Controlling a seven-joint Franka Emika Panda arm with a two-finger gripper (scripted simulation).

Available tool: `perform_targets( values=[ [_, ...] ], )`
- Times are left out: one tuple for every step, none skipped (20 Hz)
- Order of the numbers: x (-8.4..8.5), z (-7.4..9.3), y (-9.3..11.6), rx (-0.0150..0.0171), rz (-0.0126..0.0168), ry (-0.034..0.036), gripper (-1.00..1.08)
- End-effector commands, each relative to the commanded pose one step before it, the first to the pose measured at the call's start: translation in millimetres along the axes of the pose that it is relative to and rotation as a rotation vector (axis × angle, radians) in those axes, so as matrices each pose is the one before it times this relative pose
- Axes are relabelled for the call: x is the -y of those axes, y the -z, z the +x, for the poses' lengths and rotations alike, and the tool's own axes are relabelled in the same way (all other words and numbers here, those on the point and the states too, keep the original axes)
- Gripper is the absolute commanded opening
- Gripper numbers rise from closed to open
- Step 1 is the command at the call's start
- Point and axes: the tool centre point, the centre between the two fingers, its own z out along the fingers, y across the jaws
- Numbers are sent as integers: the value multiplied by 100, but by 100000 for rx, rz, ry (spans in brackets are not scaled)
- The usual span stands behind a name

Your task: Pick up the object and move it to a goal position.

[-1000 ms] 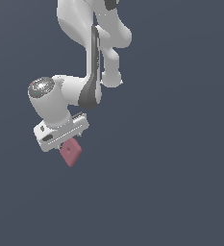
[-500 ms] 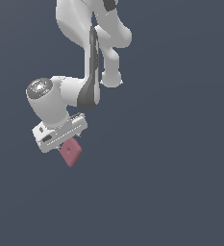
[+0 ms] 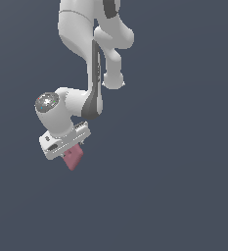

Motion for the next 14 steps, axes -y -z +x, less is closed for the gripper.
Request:
perform_targets(
  values=[
    [-31, 32, -692, -79, -108, 79, 100],
    [-26, 10, -110, 0, 0, 0, 100],
    [-33, 20, -32, 0, 0, 0, 100],
    [-35, 25, 36, 0, 0, 0, 100],
    [-12, 9, 24, 0, 0, 0, 100],
    [0, 0, 0, 0, 0, 0, -100],
    [0, 0, 0, 0, 0, 0, -100],
    [0, 0, 0, 0, 0, 0, -100],
    [0, 0, 0, 0, 0, 0, -100],
    [0, 0, 0, 0, 0, 0, -100],
    [0, 0, 0, 0, 0, 0, -100],
    [0, 0, 0, 0, 0, 0, -100],
    [0, 0, 0, 0, 0, 0, -100],
    [0, 0, 0, 0, 0, 0, -100]
  ],
)
